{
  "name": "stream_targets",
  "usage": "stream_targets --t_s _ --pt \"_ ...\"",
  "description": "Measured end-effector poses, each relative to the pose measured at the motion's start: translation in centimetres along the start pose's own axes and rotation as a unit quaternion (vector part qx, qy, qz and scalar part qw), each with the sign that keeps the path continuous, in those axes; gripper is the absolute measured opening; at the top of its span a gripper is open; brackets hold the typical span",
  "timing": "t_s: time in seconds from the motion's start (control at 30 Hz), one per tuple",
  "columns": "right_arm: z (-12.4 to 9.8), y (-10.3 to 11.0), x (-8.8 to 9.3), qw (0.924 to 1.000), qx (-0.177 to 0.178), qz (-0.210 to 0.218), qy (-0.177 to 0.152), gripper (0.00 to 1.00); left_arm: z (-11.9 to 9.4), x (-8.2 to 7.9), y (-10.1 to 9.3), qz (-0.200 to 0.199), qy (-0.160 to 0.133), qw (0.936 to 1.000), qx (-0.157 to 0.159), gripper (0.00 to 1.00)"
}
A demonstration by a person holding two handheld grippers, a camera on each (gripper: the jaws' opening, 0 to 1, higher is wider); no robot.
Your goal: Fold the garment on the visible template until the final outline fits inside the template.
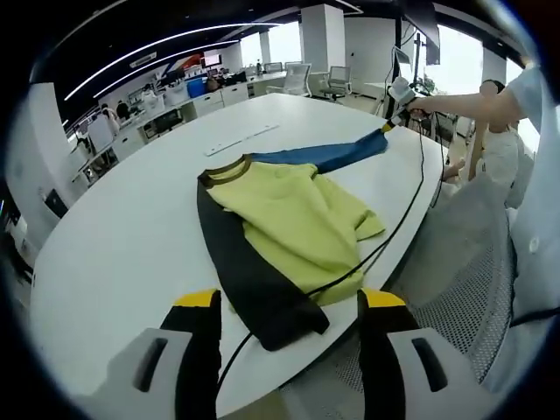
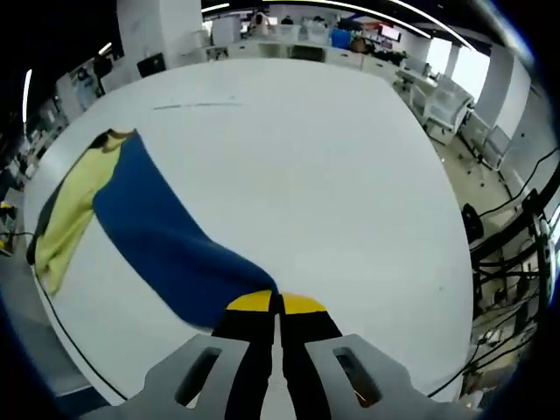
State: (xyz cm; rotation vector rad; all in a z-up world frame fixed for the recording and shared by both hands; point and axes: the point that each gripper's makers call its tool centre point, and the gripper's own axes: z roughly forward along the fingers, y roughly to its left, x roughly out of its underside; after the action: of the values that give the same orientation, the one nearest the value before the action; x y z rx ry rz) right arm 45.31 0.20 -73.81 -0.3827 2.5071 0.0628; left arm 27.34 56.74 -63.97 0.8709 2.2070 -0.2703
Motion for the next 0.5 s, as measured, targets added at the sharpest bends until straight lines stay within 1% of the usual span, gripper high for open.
stream_targets --t_s 0.1,0.2,0.27,0.4,0.5 --pt "0.4 -0.9 -0.2 0.9999 0.011 -0.002 0.0 0.02 0.3 -0.3 -0.1 0.001 0.001 1.0 0.001 0.6" --pt "0.7 -1.2 -0.5 0.9999 0.016 0.0 -0.002 0.02 0.5 -0.6 -0.3 0.002 0.001 1.0 0.001 0.6" --pt "1.1 -1.5 -0.5 0.9998 0.019 -0.001 0.002 0.02 0.6 -0.6 -0.3 0.001 0.004 1.0 0.0 0.6" --pt "2.0 -2.2 -0.7 0.9997 0.024 -0.002 0.006 0.02 0.5 -0.6 -0.2 0.004 0.009 1.0 -0.001 0.61" --pt "2.4 -2.4 -0.8 0.9995 0.029 -0.008 0.008 0.02 0.3 -0.4 -0.1 -0.003 0.011 0.9999 -0.009 0.61"
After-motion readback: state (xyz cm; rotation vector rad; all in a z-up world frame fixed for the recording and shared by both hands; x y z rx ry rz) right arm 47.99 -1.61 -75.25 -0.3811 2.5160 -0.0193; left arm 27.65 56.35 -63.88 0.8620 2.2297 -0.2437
